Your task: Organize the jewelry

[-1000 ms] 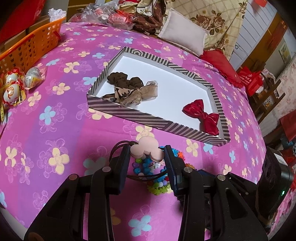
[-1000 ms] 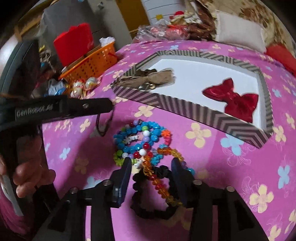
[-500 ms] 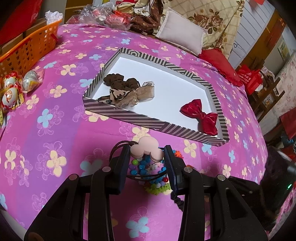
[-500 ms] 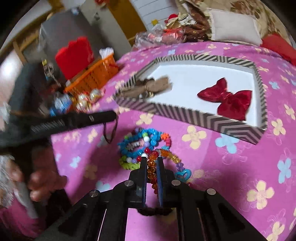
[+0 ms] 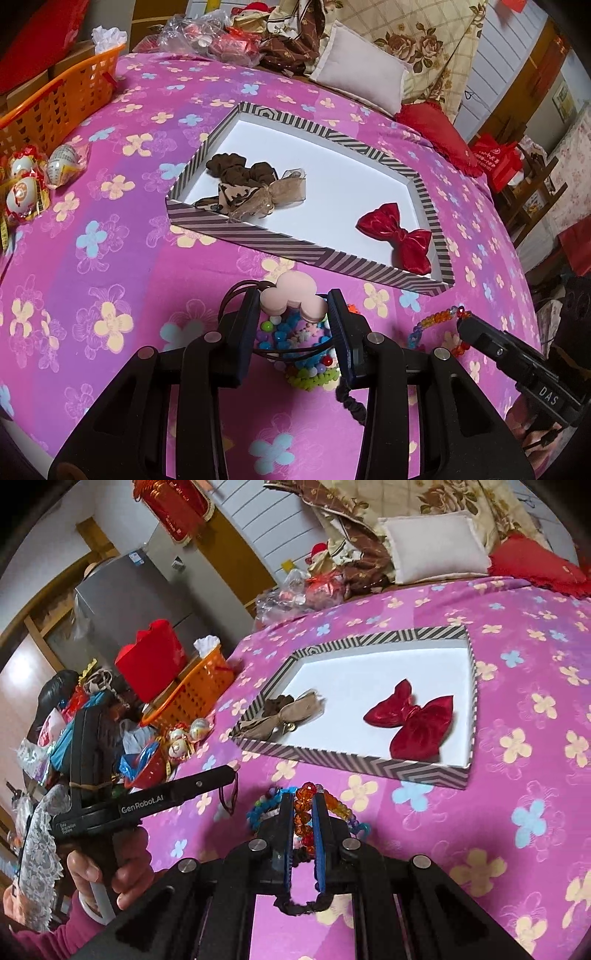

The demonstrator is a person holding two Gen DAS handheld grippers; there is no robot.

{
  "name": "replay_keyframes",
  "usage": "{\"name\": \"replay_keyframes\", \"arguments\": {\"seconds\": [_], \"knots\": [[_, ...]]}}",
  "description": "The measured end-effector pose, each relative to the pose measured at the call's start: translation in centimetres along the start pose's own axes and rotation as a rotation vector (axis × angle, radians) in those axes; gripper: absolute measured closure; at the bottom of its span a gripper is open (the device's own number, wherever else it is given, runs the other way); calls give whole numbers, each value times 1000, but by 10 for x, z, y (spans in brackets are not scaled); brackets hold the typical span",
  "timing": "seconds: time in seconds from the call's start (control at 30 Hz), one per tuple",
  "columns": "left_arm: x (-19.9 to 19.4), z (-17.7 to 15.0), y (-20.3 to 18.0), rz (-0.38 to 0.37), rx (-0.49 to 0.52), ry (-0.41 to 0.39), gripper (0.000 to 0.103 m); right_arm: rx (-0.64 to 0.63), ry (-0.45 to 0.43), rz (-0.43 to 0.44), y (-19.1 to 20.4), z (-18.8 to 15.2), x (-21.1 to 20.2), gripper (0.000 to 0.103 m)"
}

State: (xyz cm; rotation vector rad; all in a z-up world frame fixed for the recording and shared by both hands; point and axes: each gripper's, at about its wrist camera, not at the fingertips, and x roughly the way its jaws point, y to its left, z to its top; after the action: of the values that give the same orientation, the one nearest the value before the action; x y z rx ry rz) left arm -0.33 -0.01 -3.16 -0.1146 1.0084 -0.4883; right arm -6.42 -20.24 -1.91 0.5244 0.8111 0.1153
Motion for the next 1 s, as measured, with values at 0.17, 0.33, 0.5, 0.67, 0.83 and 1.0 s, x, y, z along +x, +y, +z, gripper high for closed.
{"name": "replay_keyframes", "arguments": {"seconds": [0.17, 0.33, 0.5, 0.67, 0.83, 1.0], "knots": [[0, 0, -8, -2, 26, -8, 67, -8, -13, -8, 0, 4, -4, 94], [3, 0, -13, -6, 39, -7, 67, -17, -19, -12, 2, 6, -5, 94], [4, -1, -18, -2, 53, -11, 67, -18, -30, -7, 2, 13, -8, 94], [1, -1, -28, 30, 77, -39, 67, -17, -38, -10, 2, 19, -10, 94], [1, 2, -41, 45, 103, -49, 67, -20, -42, -12, 0, 26, -9, 94], [1, 11, -54, 73, 128, -72, 67, -23, -47, -19, -4, 38, -8, 94]]}}
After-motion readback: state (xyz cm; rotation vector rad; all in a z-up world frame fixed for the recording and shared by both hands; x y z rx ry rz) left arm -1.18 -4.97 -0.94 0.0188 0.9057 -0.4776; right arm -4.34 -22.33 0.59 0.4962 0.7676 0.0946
